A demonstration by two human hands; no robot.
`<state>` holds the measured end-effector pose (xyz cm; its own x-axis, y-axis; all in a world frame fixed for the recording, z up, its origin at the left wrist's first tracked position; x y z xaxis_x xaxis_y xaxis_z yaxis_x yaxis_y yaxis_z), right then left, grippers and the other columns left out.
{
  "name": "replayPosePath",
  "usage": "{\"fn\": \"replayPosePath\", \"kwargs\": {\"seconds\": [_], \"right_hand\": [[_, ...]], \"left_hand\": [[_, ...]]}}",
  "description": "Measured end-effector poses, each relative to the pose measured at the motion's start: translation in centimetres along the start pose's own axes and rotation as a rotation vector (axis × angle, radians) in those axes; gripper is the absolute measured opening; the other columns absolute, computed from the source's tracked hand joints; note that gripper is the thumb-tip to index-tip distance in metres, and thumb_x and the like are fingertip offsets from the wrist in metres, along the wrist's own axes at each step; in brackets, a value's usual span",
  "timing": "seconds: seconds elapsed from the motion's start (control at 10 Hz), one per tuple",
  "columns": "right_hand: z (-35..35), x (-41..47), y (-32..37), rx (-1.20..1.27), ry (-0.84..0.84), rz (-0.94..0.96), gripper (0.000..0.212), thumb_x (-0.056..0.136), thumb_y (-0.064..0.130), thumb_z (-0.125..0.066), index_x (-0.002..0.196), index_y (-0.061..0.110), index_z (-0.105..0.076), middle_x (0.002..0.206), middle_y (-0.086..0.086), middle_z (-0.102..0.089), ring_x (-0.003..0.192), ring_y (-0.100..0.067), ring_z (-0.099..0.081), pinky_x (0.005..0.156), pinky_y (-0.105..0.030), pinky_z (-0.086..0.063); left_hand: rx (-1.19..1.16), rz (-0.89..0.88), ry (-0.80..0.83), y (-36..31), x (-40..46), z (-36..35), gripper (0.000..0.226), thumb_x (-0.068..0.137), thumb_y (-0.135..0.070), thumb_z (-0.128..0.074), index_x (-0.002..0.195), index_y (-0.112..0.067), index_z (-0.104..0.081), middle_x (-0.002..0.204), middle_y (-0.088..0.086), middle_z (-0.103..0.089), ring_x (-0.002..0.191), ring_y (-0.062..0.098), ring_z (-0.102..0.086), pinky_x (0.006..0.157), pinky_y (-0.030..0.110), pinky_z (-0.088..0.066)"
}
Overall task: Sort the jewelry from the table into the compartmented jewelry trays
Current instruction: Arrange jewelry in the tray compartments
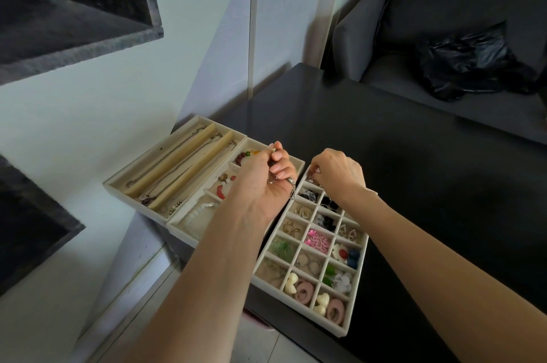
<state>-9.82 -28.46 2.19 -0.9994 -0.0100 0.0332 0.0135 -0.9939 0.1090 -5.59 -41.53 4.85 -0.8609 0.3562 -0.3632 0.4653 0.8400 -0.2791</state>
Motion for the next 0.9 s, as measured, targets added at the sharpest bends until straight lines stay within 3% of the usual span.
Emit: {"fn": "replayPosePath", "kwargs": {"seconds": [0.4,0.6,0.7,0.8,0.9], "right_hand": [[0.0,-0.1,-0.3,0.035,-0.006,0.045,0.013,0.094,0.019,-0.055,0.101,0.021,-0.066,0.103,0.001,-0.054,0.080,-0.013,-0.052,0.066,-0.025,-0.042],[3.3,-1.3,0.4,0.463,-0.162,0.048,0.013,0.092,0.023,-0.059,0.094,0.017,-0.069,0.083,0.008,-0.061,0.073,-0.004,-0.057,0.067,-0.022,-0.051],[5.0,-2.1,1.5,0.723,-0.077,0.095,0.011,0.091,0.022,-0.061,0.091,0.019,-0.071,0.073,0.011,-0.063,0.061,0.005,-0.055,0.058,-0.010,-0.045],[5.9,-3.0,2.3,0.888,0.039,0.154,0.011,0.089,0.017,-0.063,0.092,0.014,-0.073,0.072,0.001,-0.065,0.054,0.004,-0.051,0.050,-0.008,-0.040],[6.1,-3.5,2.5,0.947,0.106,0.187,0.009,0.087,0.015,-0.066,0.091,0.010,-0.072,0.082,-0.009,-0.068,0.060,-0.002,-0.053,0.049,-0.010,-0.039]], "left_hand": [[0.003,-0.002,-0.024,0.1,-0.1,0.0,0.037,0.102,-0.013,-0.030,0.071,-0.008,-0.049,0.046,-0.002,-0.042,0.031,0.004,-0.034,0.030,0.013,-0.028],[0.128,-0.054,-0.077,0.2,-0.2,0.1,0.033,0.102,-0.012,-0.032,0.075,-0.008,-0.050,0.050,-0.003,-0.042,0.032,0.003,-0.033,0.032,0.013,-0.027],[0.245,-0.099,-0.141,0.2,-0.3,0.2,0.027,0.101,-0.014,-0.037,0.078,-0.008,-0.051,0.048,-0.004,-0.042,0.032,0.003,-0.031,0.034,0.012,-0.025],[0.396,-0.144,-0.181,0.1,-0.3,0.3,0.027,0.100,-0.019,-0.044,0.074,-0.012,-0.047,0.046,-0.006,-0.039,0.032,0.003,-0.029,0.035,0.012,-0.024],[0.525,-0.172,-0.203,0.4,-0.3,0.4,0.031,0.098,-0.028,-0.046,0.071,-0.012,-0.049,0.047,-0.007,-0.039,0.034,0.003,-0.029,0.035,0.013,-0.025]]}}
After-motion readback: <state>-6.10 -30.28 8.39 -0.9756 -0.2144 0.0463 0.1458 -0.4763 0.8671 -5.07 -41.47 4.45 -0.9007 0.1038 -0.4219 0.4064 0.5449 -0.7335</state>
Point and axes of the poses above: each hand's wrist, its own x-axis towards the middle knuckle, its own z-axis out of the back of the hand, y = z × x, the point moved 4 cm from there along x, towards the middle knuckle
